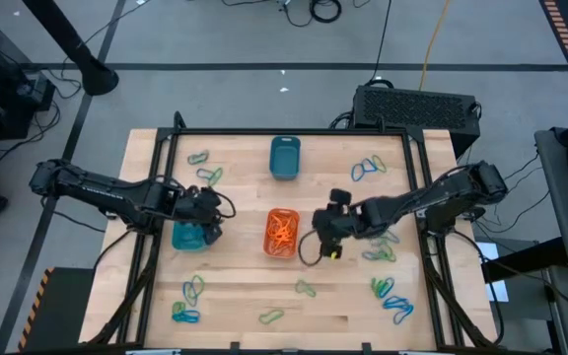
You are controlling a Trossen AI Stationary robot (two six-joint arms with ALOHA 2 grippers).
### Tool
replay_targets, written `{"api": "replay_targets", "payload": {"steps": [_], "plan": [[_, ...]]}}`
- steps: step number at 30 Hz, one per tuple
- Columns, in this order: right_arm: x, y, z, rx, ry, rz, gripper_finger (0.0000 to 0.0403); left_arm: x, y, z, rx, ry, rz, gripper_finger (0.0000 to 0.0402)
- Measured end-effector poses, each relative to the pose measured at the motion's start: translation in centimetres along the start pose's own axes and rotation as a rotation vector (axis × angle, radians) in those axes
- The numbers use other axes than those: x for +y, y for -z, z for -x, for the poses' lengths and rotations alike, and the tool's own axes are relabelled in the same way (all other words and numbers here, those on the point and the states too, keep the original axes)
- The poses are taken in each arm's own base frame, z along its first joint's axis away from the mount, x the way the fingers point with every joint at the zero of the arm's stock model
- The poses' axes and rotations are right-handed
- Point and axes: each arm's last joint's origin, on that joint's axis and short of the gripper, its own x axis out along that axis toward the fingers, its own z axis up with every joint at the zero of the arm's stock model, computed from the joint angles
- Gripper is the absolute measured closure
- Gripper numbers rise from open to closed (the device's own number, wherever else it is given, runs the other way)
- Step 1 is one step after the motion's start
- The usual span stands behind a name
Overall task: Sort rubber bands into baskets
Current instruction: Put the blue rubber band into the green bin
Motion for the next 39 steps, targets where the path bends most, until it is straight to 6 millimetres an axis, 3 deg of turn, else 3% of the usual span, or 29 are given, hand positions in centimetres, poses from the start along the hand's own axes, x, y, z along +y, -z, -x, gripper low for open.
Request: {"api": "replay_targets", "payload": {"steps": [6, 11, 19, 27, 33, 39], "plan": [[-3.6, 2.2, 3.2, 0.208, 0.016, -0.229, 0.0230, -1.2, -1.9, 0.3, -0.260, 0.030, -0.101, 0.0237], [-3.2, 4.3, 5.2, 0.422, -0.053, -0.394, 0.0230, -3.0, -2.7, 0.7, -0.463, 0.157, -0.247, 0.0237], [1.7, 5.3, 5.7, 0.503, -0.198, -0.443, 0.0230, -5.3, -2.4, 1.4, -0.579, 0.302, -0.452, 0.0237], [7.4, 8.1, 6.3, 0.749, -0.293, -0.503, 0.0230, -6.0, -1.7, 1.6, -0.557, 0.366, -0.501, 0.0237], [11.0, 11.2, 7.2, 0.827, -0.302, -0.349, 0.0230, -6.0, -1.7, 1.6, -0.558, 0.367, -0.506, 0.0237], [13.1, 13.3, 6.5, 0.759, -0.235, -0.212, 0.0230, -6.0, -1.7, 1.6, -0.562, 0.362, -0.525, 0.0237]]}}
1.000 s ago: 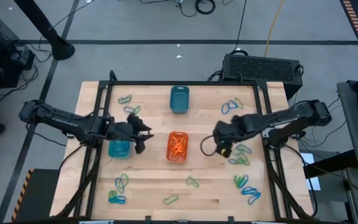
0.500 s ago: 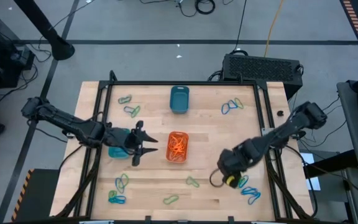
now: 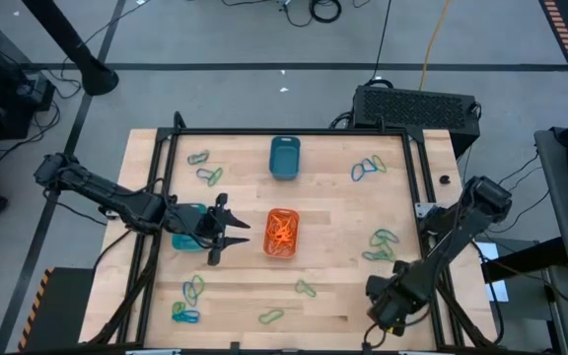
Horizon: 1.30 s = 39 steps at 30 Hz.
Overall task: Sort rubber bands into baskets
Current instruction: Put the blue rubber band into the green bin
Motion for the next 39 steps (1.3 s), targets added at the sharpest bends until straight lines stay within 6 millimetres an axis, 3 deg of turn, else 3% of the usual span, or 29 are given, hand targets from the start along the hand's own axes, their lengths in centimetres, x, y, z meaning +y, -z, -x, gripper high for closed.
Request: {"api": "replay_targets", "payload": {"steps": [8, 17, 30, 39], "plan": [[0.6, -1.0, -3.3, 0.052, 0.111, 0.148, 0.0230, 0.0, 0.0, 0.0, 0.000, -0.002, -0.011, 0.0237], [0.5, -1.9, -4.7, 0.079, 0.160, 0.216, 0.0237, 0.0, 0.0, 0.0, 0.000, -0.003, -0.028, 0.0237], [0.6, -2.4, -5.5, 0.016, 0.134, 0.247, 0.0330, 0.0, 0.0, 0.0, 0.001, -0.006, -0.028, 0.0237], [0.1, -1.9, -5.3, 0.108, 0.086, 0.235, 0.0396, 0.0, 0.1, 0.0, 0.005, -0.007, -0.029, 0.0237]]}}
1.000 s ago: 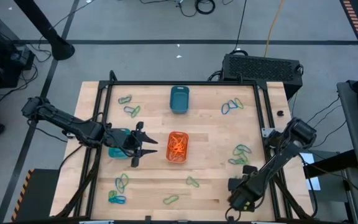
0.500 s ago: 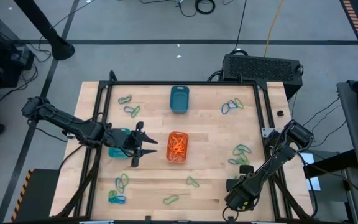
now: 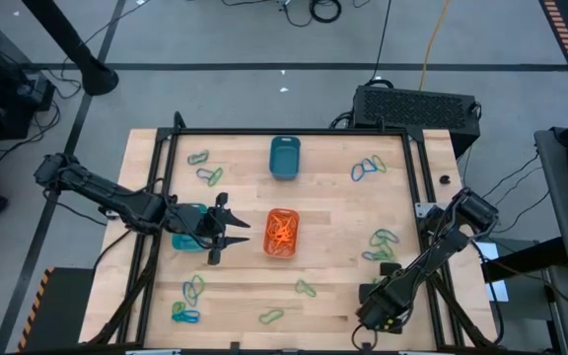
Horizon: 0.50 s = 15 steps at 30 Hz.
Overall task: Sort rubber bands into baskets
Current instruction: Put the blue rubber band into the green bin
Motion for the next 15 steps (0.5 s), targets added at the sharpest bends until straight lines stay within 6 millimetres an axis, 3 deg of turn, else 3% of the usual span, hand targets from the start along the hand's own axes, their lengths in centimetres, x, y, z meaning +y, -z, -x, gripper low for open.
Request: {"api": "replay_targets", "payload": {"steps": [6, 15], "plan": [[-1.3, 1.6, 2.2, 0.011, 0.049, -0.096, 0.0400, 0.0, 0.0, 0.0, 0.000, 0.000, 0.000, 0.0237], [-3.2, 3.4, 5.3, -0.173, 0.129, -0.291, 0.0402, 0.0, 0.0, 0.0, 0.003, 0.000, 0.000, 0.0237]]}}
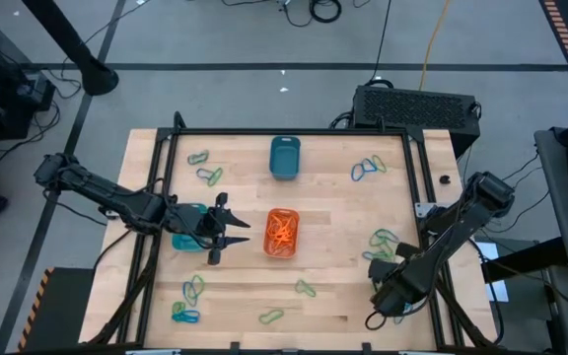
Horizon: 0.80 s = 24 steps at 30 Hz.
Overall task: Sort rubber bands into baskets
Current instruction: Put the blue rubber band into the green bin
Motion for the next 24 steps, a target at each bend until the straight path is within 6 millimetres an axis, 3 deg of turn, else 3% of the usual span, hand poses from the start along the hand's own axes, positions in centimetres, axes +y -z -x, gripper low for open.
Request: {"api": "replay_targets", "payload": {"steps": [13, 20, 24], "plan": [[-1.7, 0.8, 2.6, -0.021, 0.044, -0.107, 0.0403, 0.0, 0.0, 0.0, 0.000, 0.000, 0.000, 0.0237], [-2.1, 0.7, 5.1, -0.157, 0.114, -0.171, 0.0403, -0.1, 0.2, -0.5, 0.011, 0.000, -0.002, 0.0237], [-1.8, 0.2, 6.4, -0.302, 0.090, -0.179, 0.0403, -0.7, -0.1, -1.9, -0.047, 0.061, -0.024, 0.0237]]}}
